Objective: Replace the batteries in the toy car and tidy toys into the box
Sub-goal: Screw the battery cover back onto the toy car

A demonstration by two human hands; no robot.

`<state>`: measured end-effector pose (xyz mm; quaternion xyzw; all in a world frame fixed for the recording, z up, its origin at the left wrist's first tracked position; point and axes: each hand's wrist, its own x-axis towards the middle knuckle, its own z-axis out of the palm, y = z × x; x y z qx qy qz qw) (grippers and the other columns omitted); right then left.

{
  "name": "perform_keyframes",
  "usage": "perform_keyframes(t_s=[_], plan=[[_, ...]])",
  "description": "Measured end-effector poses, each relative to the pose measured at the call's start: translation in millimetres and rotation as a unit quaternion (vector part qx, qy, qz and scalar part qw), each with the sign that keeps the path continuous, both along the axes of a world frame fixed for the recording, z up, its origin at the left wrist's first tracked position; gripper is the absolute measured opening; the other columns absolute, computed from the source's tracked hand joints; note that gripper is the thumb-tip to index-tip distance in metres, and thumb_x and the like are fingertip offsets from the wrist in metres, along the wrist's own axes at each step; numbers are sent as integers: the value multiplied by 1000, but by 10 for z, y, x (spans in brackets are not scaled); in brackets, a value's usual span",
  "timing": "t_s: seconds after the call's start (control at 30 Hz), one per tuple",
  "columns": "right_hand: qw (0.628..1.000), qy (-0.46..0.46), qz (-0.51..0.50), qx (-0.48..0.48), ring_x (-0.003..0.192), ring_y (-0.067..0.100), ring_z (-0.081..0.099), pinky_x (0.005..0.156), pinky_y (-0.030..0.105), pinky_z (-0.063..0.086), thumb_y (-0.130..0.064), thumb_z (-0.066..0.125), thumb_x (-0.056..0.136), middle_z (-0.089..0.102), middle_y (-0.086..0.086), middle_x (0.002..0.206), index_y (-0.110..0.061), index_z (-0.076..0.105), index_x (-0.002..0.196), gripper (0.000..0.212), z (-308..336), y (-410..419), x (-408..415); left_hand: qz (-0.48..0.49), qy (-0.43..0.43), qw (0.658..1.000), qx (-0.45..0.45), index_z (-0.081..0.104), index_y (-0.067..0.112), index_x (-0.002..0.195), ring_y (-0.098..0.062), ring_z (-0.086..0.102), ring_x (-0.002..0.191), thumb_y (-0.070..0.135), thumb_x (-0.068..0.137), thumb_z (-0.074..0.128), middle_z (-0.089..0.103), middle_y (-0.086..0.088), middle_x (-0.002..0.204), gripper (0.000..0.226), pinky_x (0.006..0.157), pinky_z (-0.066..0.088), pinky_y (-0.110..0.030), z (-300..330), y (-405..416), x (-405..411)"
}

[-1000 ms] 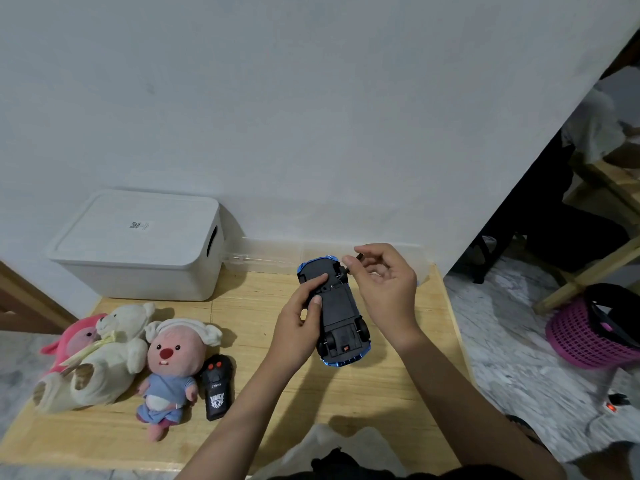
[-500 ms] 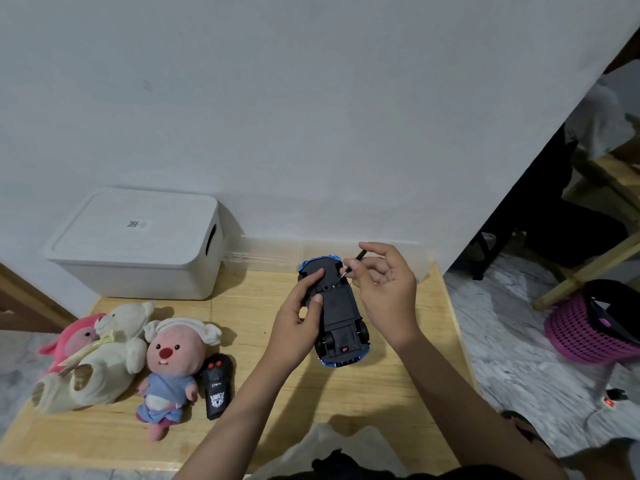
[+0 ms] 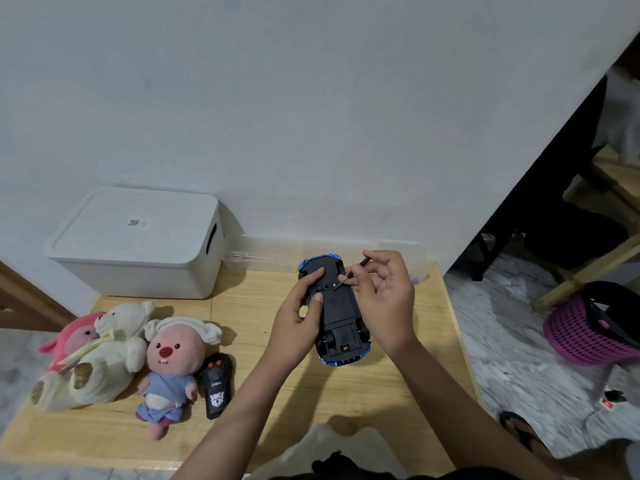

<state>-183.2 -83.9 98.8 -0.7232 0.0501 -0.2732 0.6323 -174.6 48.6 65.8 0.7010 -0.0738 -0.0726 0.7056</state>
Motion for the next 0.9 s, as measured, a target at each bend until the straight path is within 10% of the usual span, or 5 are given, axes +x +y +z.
perform_keyframes(t_s=[0.9], plan=[[996, -65, -26, -51, 79, 15, 71, 73, 37, 58, 5, 54, 91, 65, 5, 81, -29, 43, 98, 37, -105, 121, -21, 24, -14, 999, 21, 54, 30, 127, 2, 60, 99, 11, 96, 48, 61, 13, 117, 36, 68, 49, -10, 45, 49, -38]])
